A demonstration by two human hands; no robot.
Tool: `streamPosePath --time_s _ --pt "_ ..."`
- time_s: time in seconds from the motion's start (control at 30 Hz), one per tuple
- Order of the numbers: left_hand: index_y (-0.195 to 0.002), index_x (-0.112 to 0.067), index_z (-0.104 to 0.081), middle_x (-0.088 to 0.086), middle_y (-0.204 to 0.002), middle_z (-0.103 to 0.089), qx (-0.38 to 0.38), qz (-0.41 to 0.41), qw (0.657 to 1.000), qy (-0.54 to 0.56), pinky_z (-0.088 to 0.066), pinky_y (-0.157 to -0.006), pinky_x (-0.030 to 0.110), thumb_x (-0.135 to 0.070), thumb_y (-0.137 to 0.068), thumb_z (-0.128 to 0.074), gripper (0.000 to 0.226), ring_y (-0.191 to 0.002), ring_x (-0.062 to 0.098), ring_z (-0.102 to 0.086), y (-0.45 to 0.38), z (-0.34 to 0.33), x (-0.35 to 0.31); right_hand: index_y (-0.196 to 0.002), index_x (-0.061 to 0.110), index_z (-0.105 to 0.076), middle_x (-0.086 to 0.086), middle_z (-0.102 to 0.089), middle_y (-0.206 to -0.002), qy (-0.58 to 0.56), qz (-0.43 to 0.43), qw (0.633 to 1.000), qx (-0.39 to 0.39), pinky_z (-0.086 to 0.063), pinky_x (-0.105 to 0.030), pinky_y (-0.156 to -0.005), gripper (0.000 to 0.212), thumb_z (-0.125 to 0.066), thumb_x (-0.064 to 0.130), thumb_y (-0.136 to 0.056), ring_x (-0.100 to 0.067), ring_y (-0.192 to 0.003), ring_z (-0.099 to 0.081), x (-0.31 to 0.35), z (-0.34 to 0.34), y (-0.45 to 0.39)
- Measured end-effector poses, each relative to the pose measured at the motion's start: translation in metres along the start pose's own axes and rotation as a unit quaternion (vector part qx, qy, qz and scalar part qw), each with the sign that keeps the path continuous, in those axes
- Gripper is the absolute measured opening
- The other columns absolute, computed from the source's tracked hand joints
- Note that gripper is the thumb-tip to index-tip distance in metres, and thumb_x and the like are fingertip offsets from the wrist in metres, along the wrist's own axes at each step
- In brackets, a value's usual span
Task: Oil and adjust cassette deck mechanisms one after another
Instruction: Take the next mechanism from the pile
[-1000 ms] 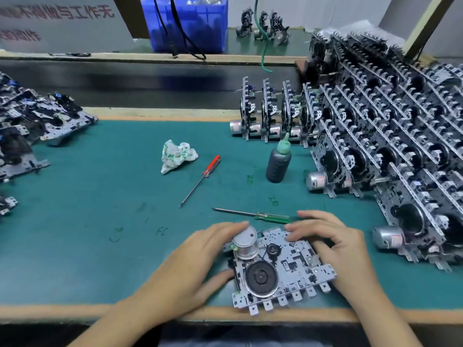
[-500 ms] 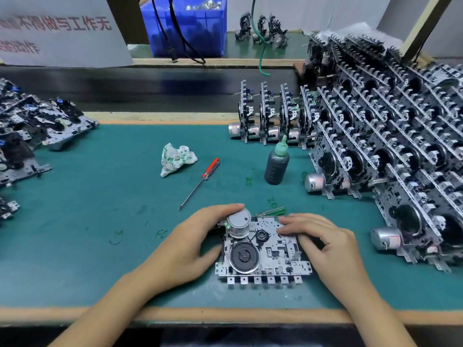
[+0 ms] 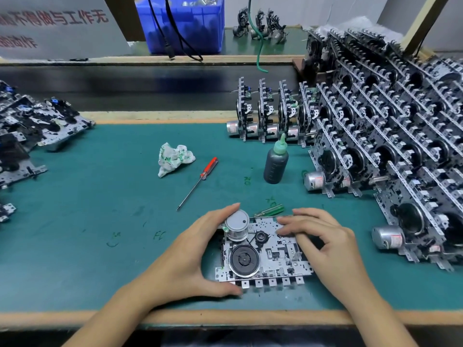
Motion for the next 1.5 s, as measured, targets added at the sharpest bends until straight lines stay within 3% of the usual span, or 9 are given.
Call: streamPosePath --time_s 0.5,0.67,0.77,0.83,0.9,0.97,1.03,1.27,1.5 --pt "-0.146 -0.04 -0.016 -0.028 -0.14 -0.033 -0.054 0.004 0.996 -0.077 -0.027 -0.1 0.005 -0.055 -0.056 -0.077 0.11 -0.127 -0.009 -0.037 0.001 -0.009 -0.01 -0.075 0.026 -0.075 0.021 -0.07 -0.091 0.015 0.007 1.0 -0.005 -0.046 -0.014 -0.086 0.046 -0.063 -0.018 -0.072 -0.002 -0.098 -0.061 0.006 0.001 -0.001" --pt "-0.144 -0.051 -0.008 -0.034 -0.142 -0.025 -0.019 0.015 0.999 -0.042 -0.022 -0.101 0.002 -0.07 -0.053 -0.077 0.115 -0.132 -0.009 -0.03 0.001 -0.009 -0.007 -0.075 0.024 -0.074 0.021 -0.069 -0.088 0.022 0.023 0.999 -0.036 -0.046 -0.016 -0.085 0.031 -0.057 -0.001 -0.074 -0.004 -0.096 -0.059 0.011 0.006 -0.001" --pt "-0.145 -0.049 -0.008 -0.037 -0.141 -0.023 -0.012 0.004 0.997 -0.07 -0.02 -0.103 0.003 -0.072 -0.055 -0.075 0.115 -0.13 -0.012 -0.028 0.001 -0.01 -0.011 -0.092 0.027 -0.068 0.018 -0.066 -0.096 0.016 0.04 0.996 -0.077 -0.042 -0.018 -0.089 0.02 -0.059 0.011 -0.084 -0.006 -0.099 -0.056 0.021 0.016 0.0" --pt "-0.146 -0.044 -0.01 -0.041 -0.139 -0.022 -0.024 -0.015 0.994 -0.105 -0.02 -0.103 0.005 -0.075 -0.056 -0.071 0.112 -0.126 -0.017 -0.026 0.0 -0.008 -0.015 -0.109 0.039 -0.057 0.023 -0.059 -0.11 -0.034 -0.006 0.999 -0.021 -0.038 -0.015 -0.095 0.025 -0.056 0.035 -0.085 -0.001 -0.11 -0.051 0.021 0.018 -0.002" --pt "-0.146 -0.043 -0.01 -0.041 -0.138 -0.021 -0.025 -0.015 0.994 -0.108 -0.02 -0.103 0.005 -0.077 -0.055 -0.069 0.114 -0.125 -0.017 -0.027 -0.001 -0.007 -0.018 -0.126 0.051 -0.043 0.035 -0.041 -0.129 -0.025 -0.046 0.991 0.124 -0.027 -0.007 -0.101 0.05 -0.054 0.059 -0.077 0.006 -0.126 -0.037 0.022 0.007 -0.002" --pt "-0.148 -0.042 -0.007 -0.04 -0.14 -0.02 -0.018 -0.018 0.994 -0.104 -0.019 -0.103 0.006 -0.077 -0.052 -0.07 0.12 -0.127 -0.016 -0.026 -0.001 -0.008 -0.018 -0.136 0.059 -0.019 0.044 -0.013 -0.141 0.112 -0.02 0.953 0.282 -0.007 -0.005 -0.106 0.081 -0.049 0.082 -0.065 0.017 -0.133 -0.01 0.025 -0.007 0.002" --pt "-0.149 -0.039 -0.006 -0.039 -0.141 -0.019 -0.019 -0.023 0.994 -0.107 -0.019 -0.103 0.005 -0.077 -0.052 -0.07 0.122 -0.127 -0.016 -0.025 0.0 -0.009 -0.018 -0.144 0.051 -0.004 0.038 -0.005 -0.145 0.257 0.04 0.895 0.362 0.011 -0.002 -0.101 0.107 -0.049 0.089 -0.055 0.017 -0.129 0.0 0.028 -0.016 0.003" --pt "-0.147 -0.042 -0.006 -0.041 -0.138 -0.021 -0.03 -0.023 0.993 -0.11 -0.021 -0.103 0.006 -0.061 -0.056 -0.074 0.115 -0.124 -0.018 -0.026 0.001 -0.01 -0.019 -0.15 0.023 -0.001 0.01 -0.03 -0.138 0.388 0.089 0.832 0.386 -0.022 -0.025 -0.106 0.131 -0.069 0.076 -0.051 -0.013 -0.128 -0.031 0.042 -0.029 -0.009" --pt "-0.148 -0.031 -0.012 -0.024 -0.138 -0.031 -0.074 -0.047 0.986 -0.143 -0.023 -0.106 0.01 -0.065 -0.057 -0.07 0.114 -0.127 -0.002 -0.036 0.001 -0.01 -0.024 -0.144 0.019 -0.024 0.007 -0.047 -0.131 0.432 0.152 0.815 0.356 -0.044 -0.031 -0.086 0.103 -0.064 0.065 -0.061 -0.019 -0.111 -0.054 0.057 -0.031 -0.018"
Point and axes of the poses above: each hand's wrist, its own y-axis away from the middle knuckle, its own z-axis out of the back of the hand, x = y × z, the point moved 7 cm from there along -y, towards the middle knuckle
